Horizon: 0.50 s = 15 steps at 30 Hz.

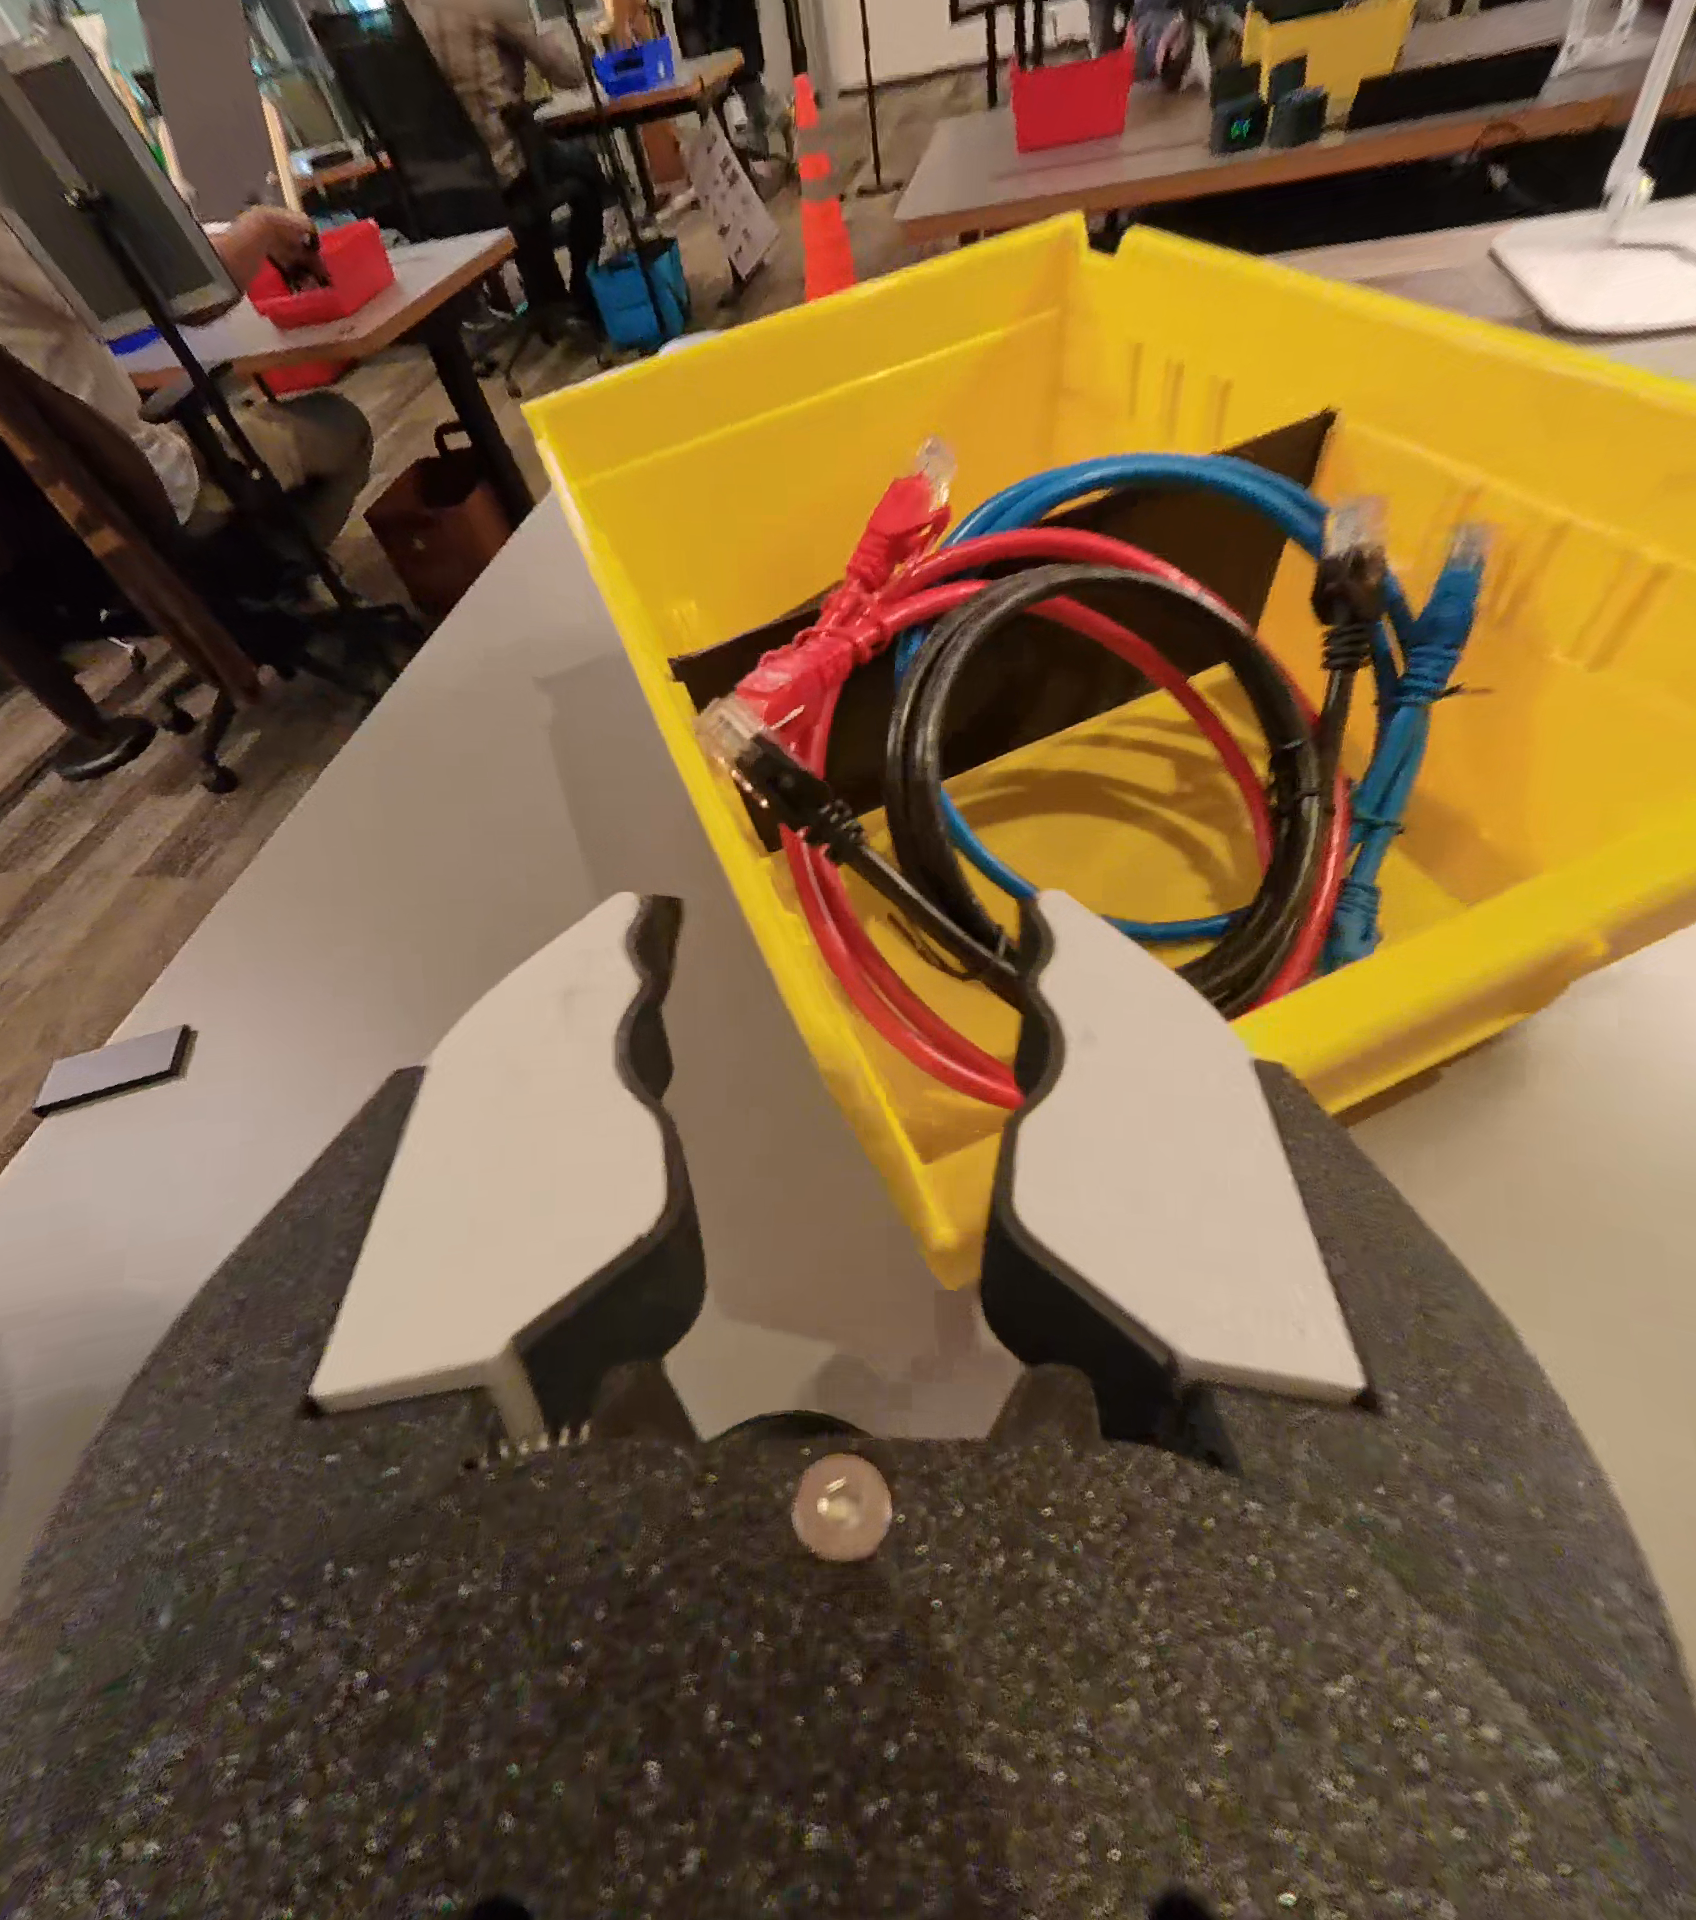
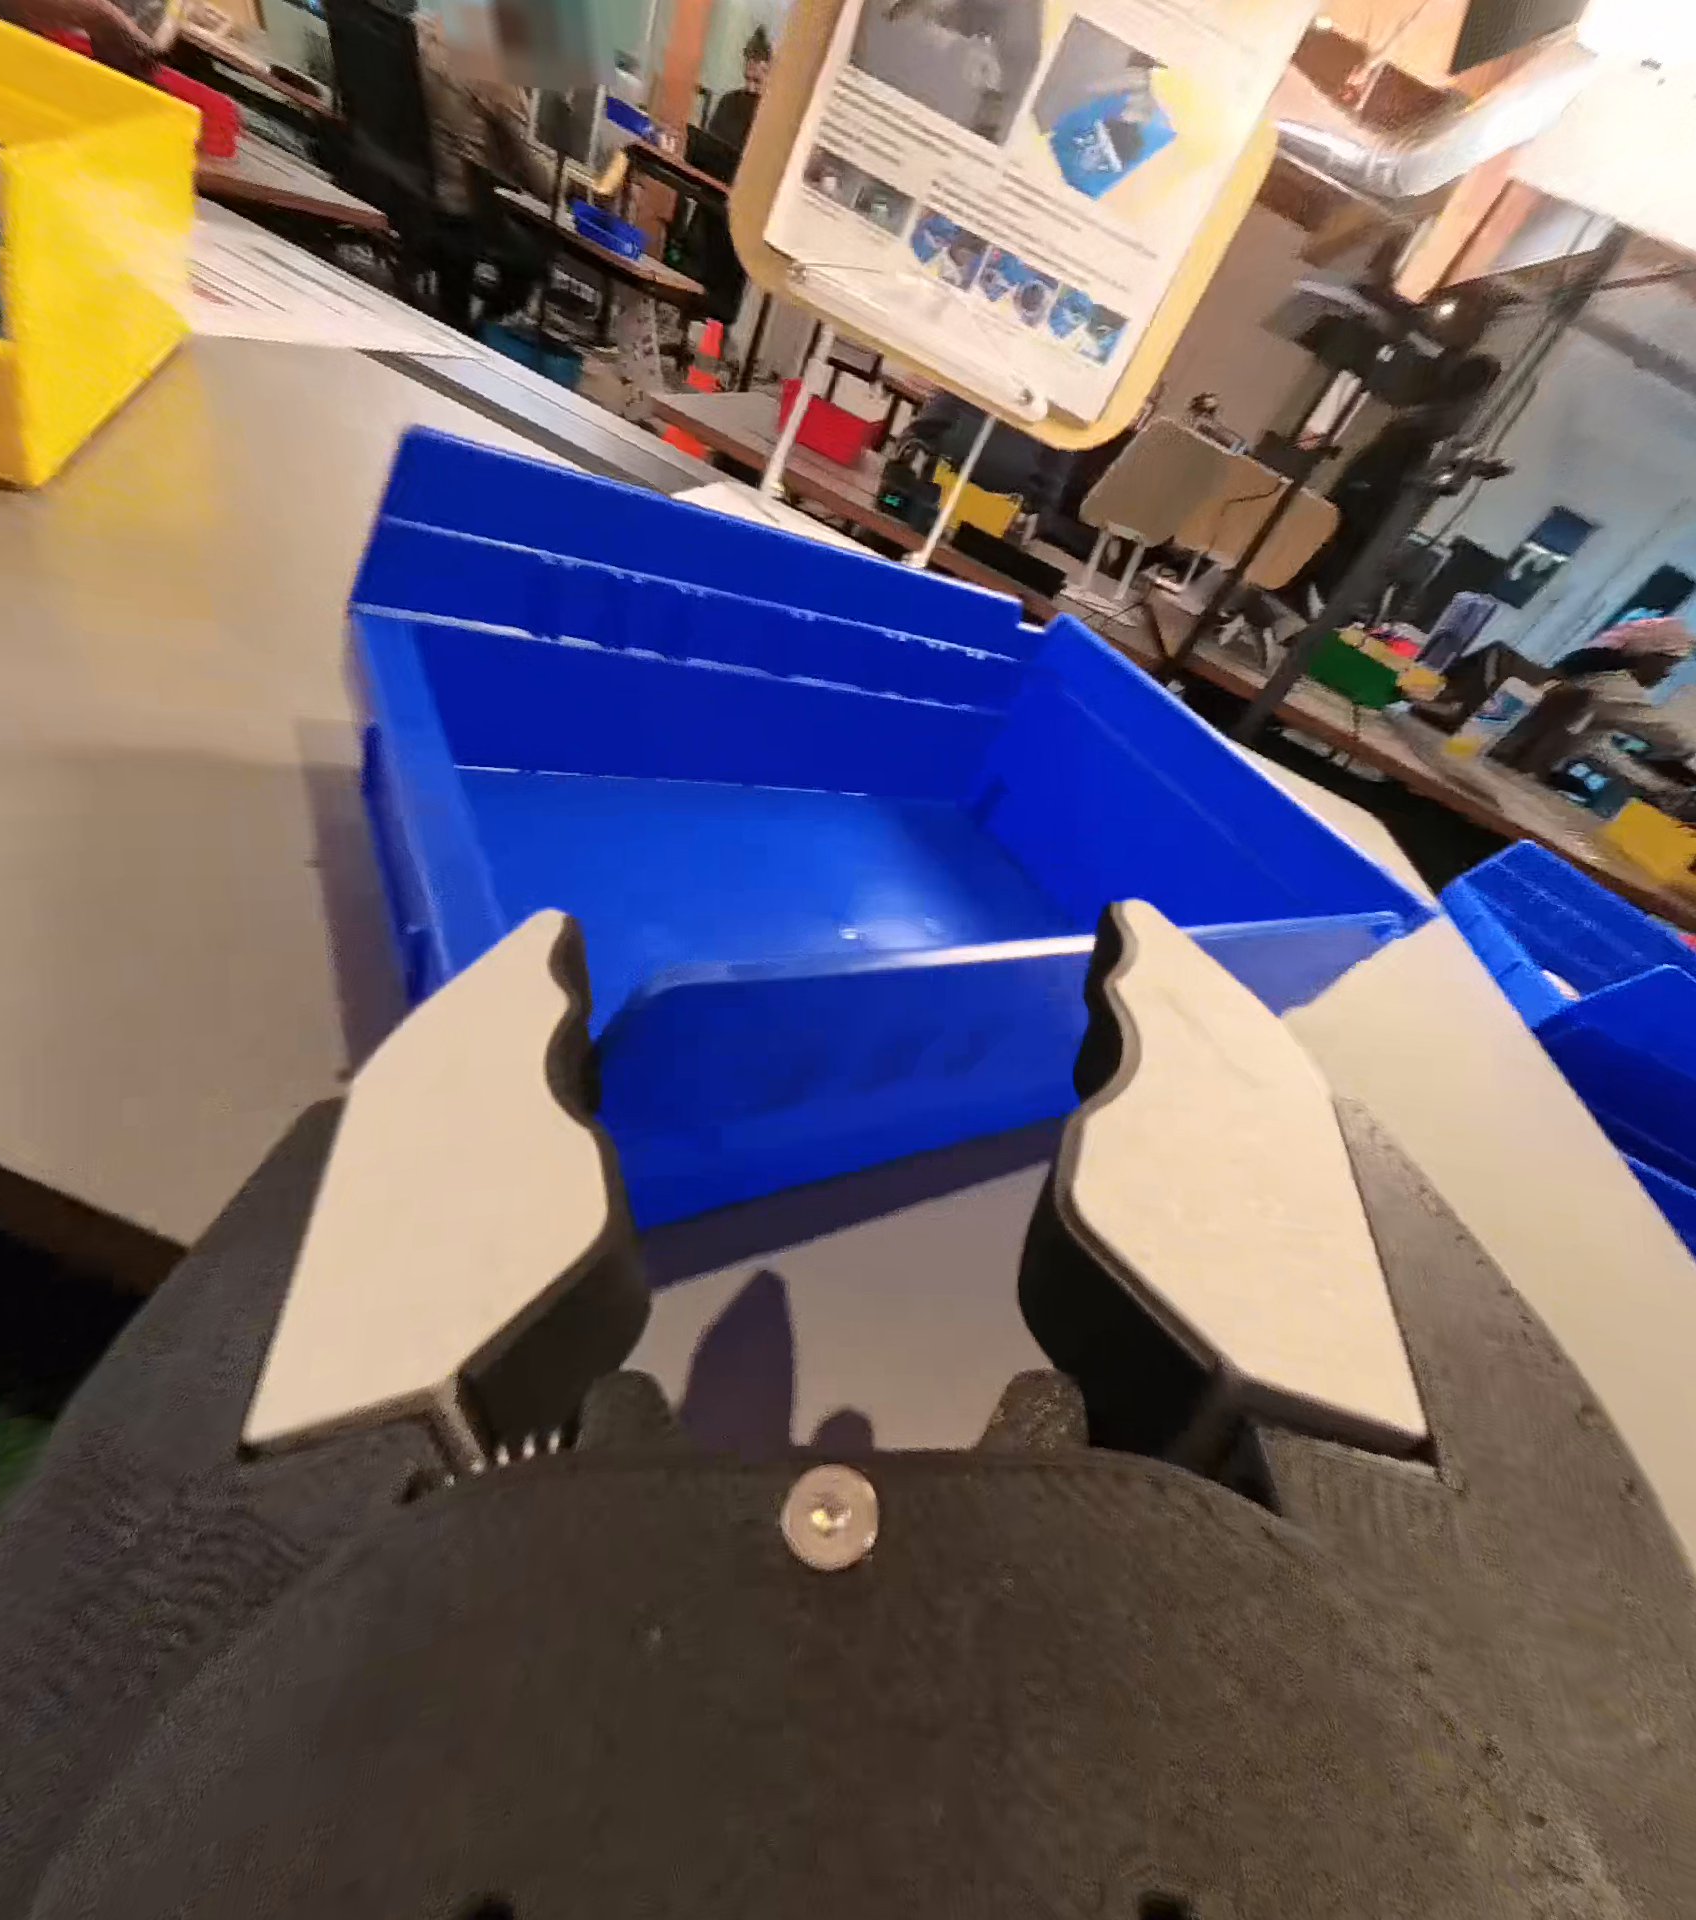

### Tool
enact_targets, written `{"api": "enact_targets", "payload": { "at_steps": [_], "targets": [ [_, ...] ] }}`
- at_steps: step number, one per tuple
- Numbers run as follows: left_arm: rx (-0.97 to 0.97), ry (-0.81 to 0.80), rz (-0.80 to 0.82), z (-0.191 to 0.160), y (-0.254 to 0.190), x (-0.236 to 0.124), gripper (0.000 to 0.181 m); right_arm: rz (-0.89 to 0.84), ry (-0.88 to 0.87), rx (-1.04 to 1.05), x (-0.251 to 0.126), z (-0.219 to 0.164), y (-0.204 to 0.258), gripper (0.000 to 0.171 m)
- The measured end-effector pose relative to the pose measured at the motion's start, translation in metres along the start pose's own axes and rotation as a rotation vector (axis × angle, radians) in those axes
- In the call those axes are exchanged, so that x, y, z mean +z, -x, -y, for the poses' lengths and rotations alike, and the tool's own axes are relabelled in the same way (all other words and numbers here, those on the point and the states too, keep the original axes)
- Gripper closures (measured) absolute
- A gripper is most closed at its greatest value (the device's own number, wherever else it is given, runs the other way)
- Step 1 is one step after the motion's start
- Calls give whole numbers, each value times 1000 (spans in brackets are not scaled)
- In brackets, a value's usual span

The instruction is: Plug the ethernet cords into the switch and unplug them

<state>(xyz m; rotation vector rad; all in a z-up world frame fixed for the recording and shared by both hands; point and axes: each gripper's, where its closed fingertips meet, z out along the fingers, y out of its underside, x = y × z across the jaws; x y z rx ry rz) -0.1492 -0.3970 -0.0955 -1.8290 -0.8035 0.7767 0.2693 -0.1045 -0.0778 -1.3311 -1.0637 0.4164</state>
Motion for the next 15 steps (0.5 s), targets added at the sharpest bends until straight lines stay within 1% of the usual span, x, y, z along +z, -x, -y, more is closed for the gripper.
{"api": "enact_targets", "payload": {
  "at_steps": [1, 3, 6, 7, 9, 11, 13, 14, 15],
  "targets": [
    [15, 17, -14, -4, 3, 3, 131, -7, 2, 2, 0, -2, -7, 81],
    [24, 18, -43, -8, 9, 3, 151, -42, 14, -7, -2, -12, -29, 90],
    [43, 42, 4, -16, 33, 3, 169, -163, 76, -60, -6, -36, -82, 101],
    [46, 51, 28, -19, 43, 3, 168, -206, 108, -80, -8, -45, -102, 103],
    [16, 65, 53, -23, 58, -1, 162, -271, 165, -86, -14, -61, -137, 108],
    [-10, 33, 36, -18, 58, -9, 152, -302, 149, -63, -23, -60, -155, 110],
    [-18, -7, -9, -9, 41, -17, 126, -297, 91, -63, -28, -46, -152, 112],
    [-16, -18, -39, -6, 27, -19, 113, -265, 55, -70, -27, -36, -140, 112],
    [-10, -25, -55, -4, 15, -22, 107, -216, 23, -77, -25, -27, -122, 112]
  ]
}}
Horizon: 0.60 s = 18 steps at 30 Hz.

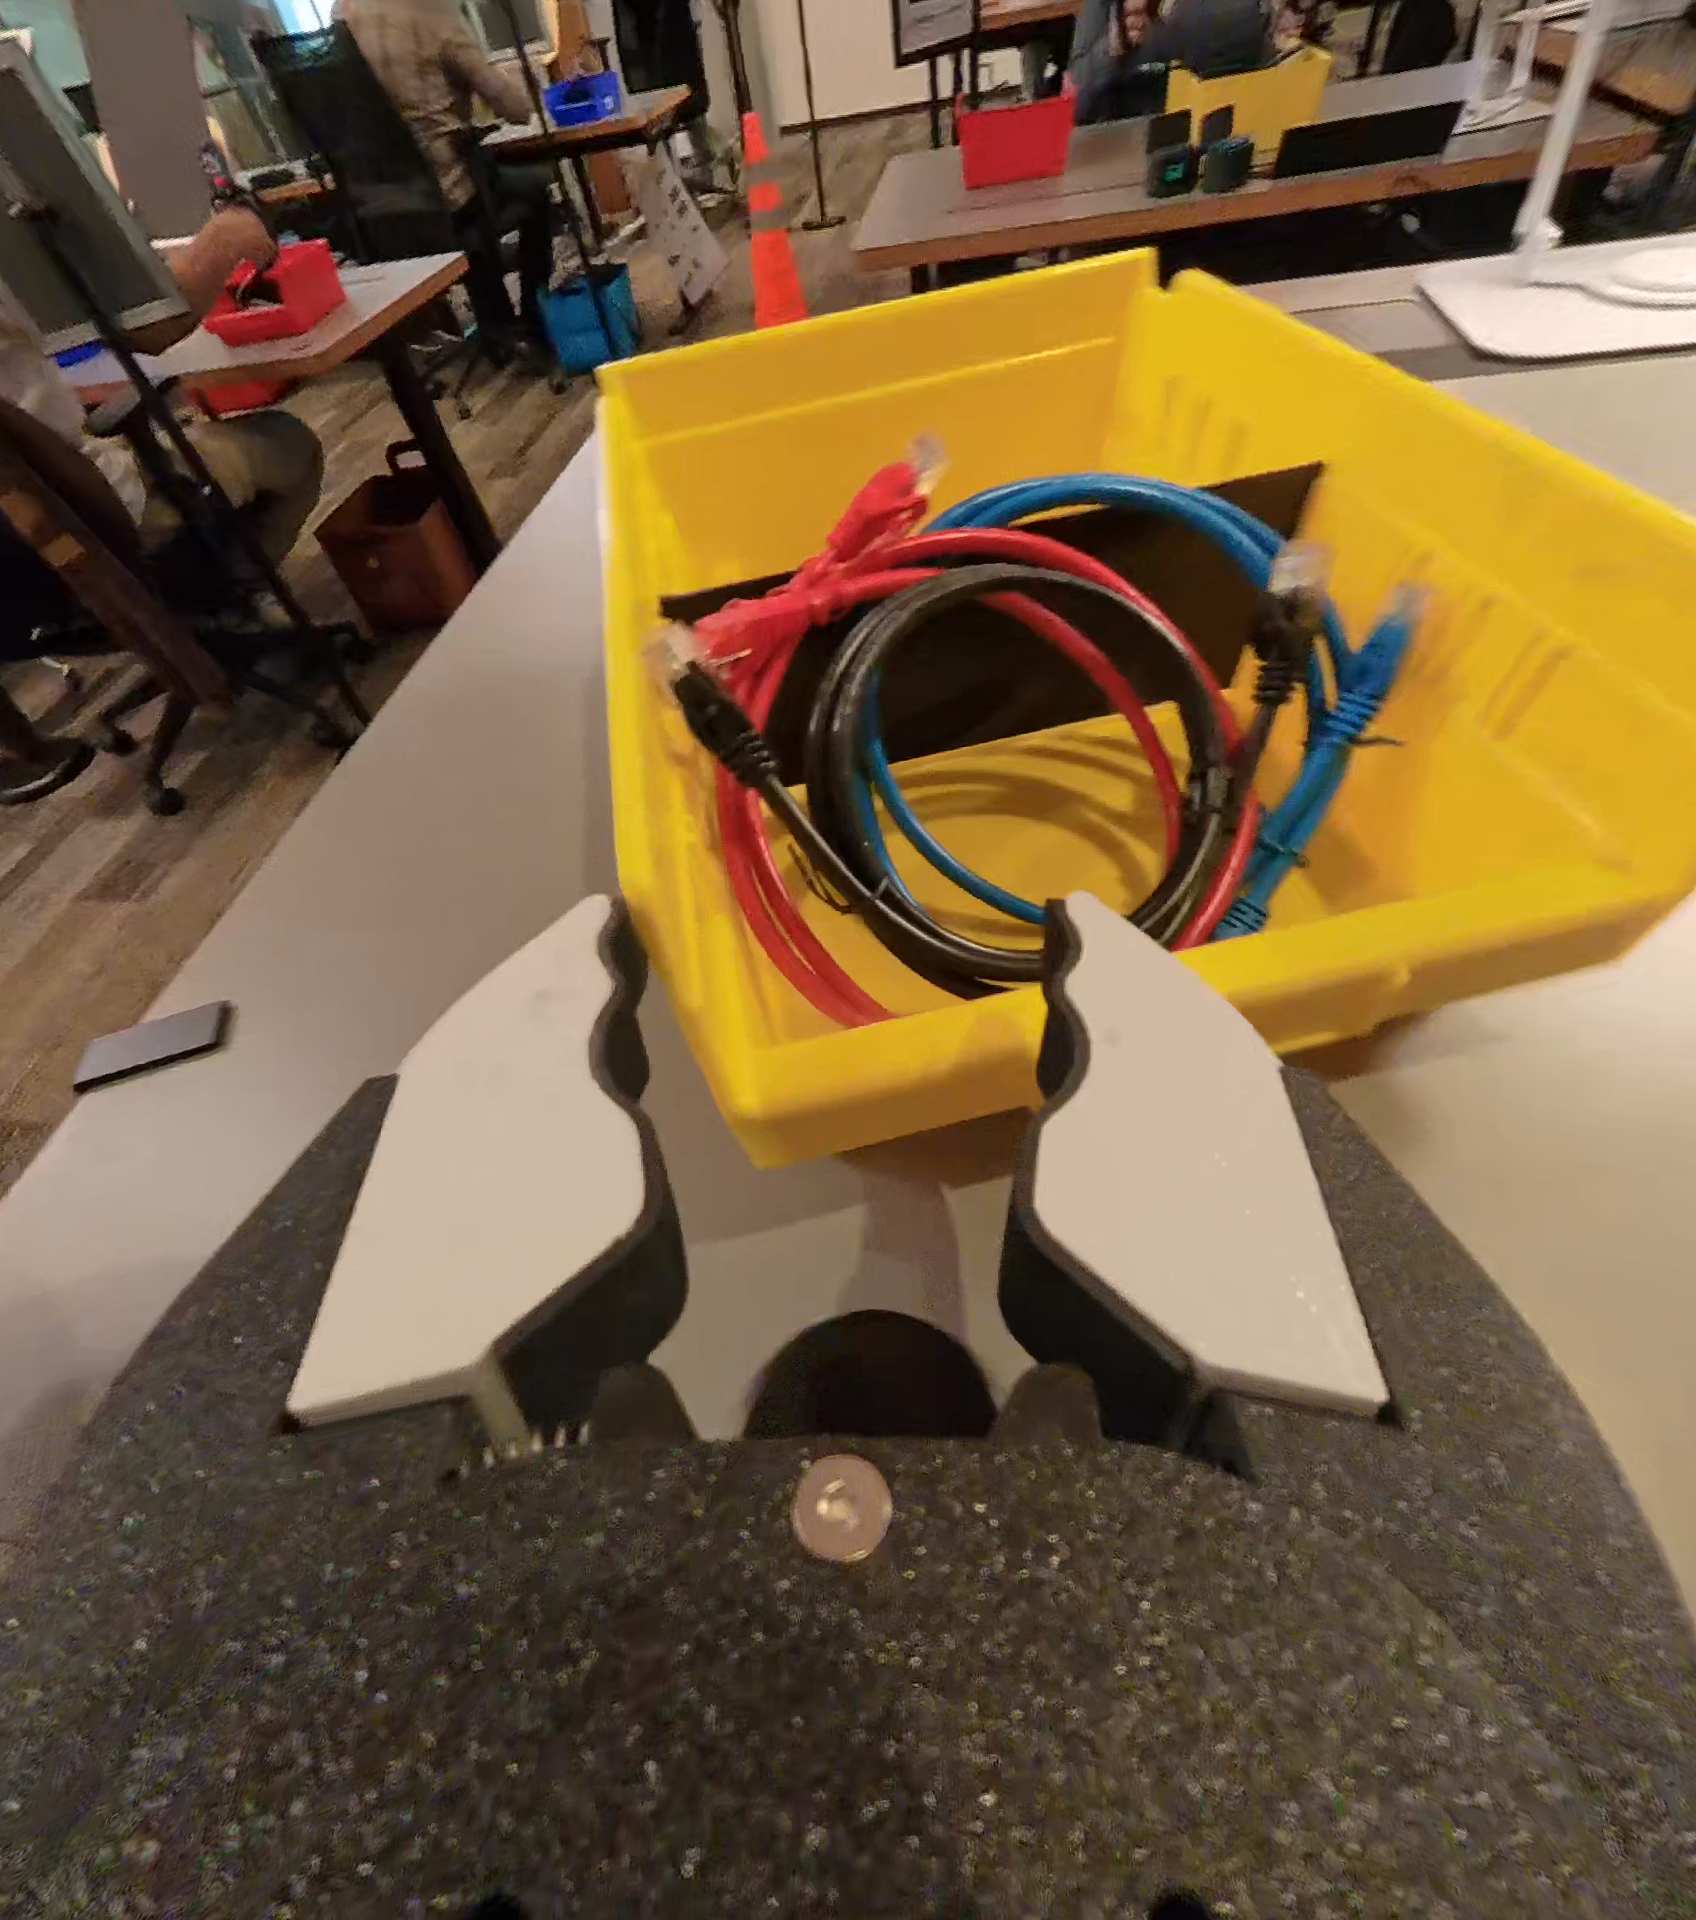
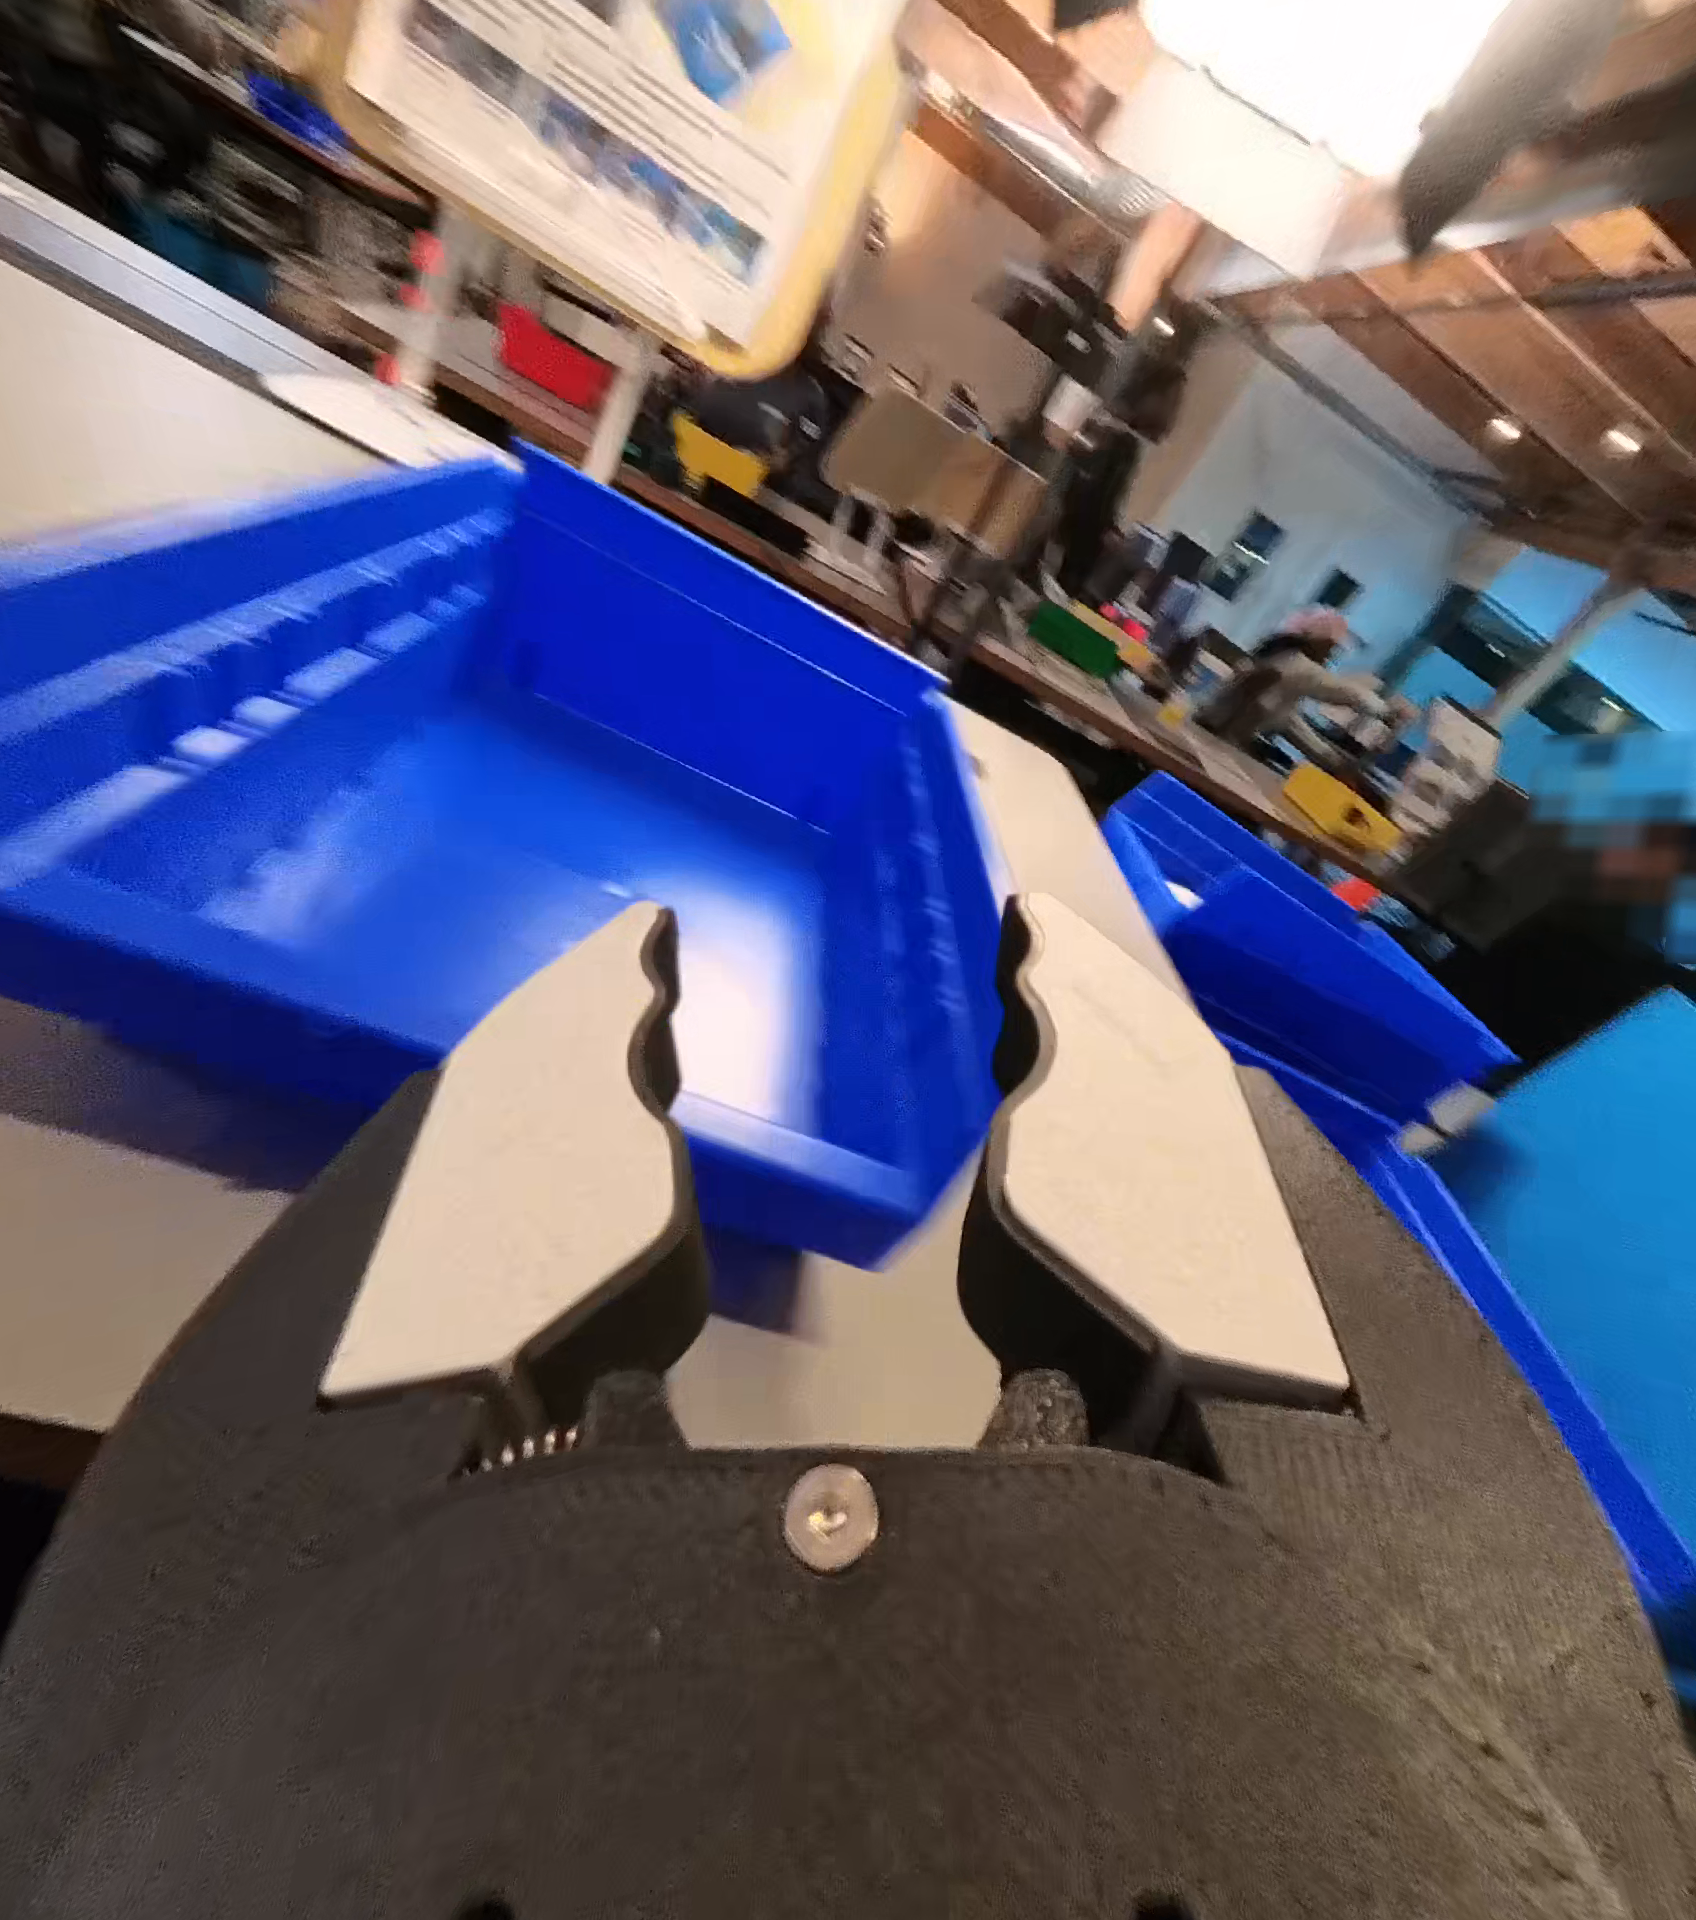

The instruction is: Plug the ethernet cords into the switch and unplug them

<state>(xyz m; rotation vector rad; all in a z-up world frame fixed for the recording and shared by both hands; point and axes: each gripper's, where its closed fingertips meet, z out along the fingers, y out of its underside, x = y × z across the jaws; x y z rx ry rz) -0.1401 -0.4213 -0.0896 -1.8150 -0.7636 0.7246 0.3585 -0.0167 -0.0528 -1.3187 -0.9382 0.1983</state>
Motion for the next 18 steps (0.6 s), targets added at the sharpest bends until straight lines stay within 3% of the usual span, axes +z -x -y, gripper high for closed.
{"api": "enact_targets", "payload": {
  "at_steps": [5, 8, 10, 18],
  "targets": [
    [116, -46, 149, 13, -21, -15, 108, 220, -73, -36, 1, 31, 88, 103],
    [146, -200, 90, 42, -55, -30, 108, 288, -81, -6, 6, 40, 110, 100],
    [180, -195, 42, 46, -75, -26, 113, 325, -65, 5, 14, 41, 119, 98],
    [87, 6, 191, -12, 3, 9, 109, 289, -16, 36, 25, 15, 103, 98]
  ]
}}
